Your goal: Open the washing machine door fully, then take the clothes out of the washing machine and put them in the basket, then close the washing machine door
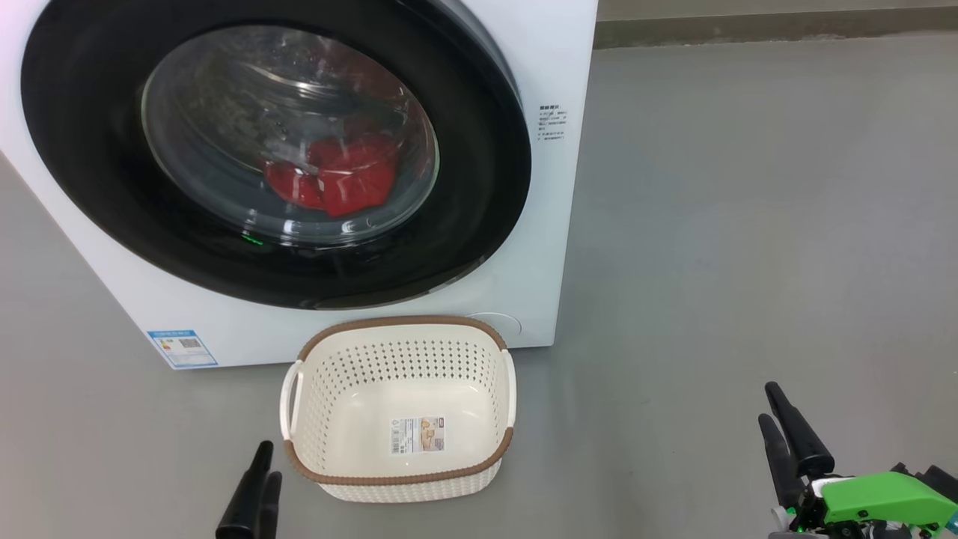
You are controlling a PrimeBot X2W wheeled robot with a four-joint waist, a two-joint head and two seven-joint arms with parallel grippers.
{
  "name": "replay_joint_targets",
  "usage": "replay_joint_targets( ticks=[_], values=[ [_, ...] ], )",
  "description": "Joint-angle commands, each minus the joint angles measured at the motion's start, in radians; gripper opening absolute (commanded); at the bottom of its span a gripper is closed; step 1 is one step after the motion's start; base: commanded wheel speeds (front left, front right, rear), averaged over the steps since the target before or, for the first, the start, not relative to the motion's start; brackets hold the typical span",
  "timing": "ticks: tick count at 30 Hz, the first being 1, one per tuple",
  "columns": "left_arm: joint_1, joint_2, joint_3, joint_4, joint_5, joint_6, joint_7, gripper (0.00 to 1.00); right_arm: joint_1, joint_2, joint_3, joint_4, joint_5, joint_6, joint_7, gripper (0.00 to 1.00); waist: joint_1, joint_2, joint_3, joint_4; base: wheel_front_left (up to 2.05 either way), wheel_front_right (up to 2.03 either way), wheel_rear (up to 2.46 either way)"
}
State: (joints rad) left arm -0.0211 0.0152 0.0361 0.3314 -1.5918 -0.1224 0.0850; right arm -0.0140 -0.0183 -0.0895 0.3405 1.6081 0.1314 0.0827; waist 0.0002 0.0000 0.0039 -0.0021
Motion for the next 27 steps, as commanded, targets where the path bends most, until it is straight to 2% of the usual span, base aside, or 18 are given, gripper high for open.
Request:
replay_joint_targets(
  ticks=[1, 11, 27],
  values=[
    [-0.045, 0.015, -0.004, -0.022, 0.012, -0.001, -0.010, 1.00, -0.050, -0.013, 0.010, -0.028, -0.015, 0.000, -0.010, 1.00, -0.0001, 0.0000, 0.001, 0.000, 0.00, 0.00, 0.00],
    [-0.068, 0.025, -0.028, -0.023, 0.098, -0.002, -0.044, 1.00, -0.076, -0.023, 0.045, -0.020, -0.075, 0.000, -0.045, 1.00, -0.0001, 0.0000, 0.002, -0.002, 0.00, 0.00, 0.00],
    [-0.089, 0.016, -0.019, -0.036, 0.320, -0.002, -0.088, 1.00, -0.108, -0.016, 0.061, -0.018, -0.292, 0.000, -0.089, 1.00, -0.0001, 0.0000, 0.007, -0.004, 0.00, 0.00, 0.00]
  ],
)
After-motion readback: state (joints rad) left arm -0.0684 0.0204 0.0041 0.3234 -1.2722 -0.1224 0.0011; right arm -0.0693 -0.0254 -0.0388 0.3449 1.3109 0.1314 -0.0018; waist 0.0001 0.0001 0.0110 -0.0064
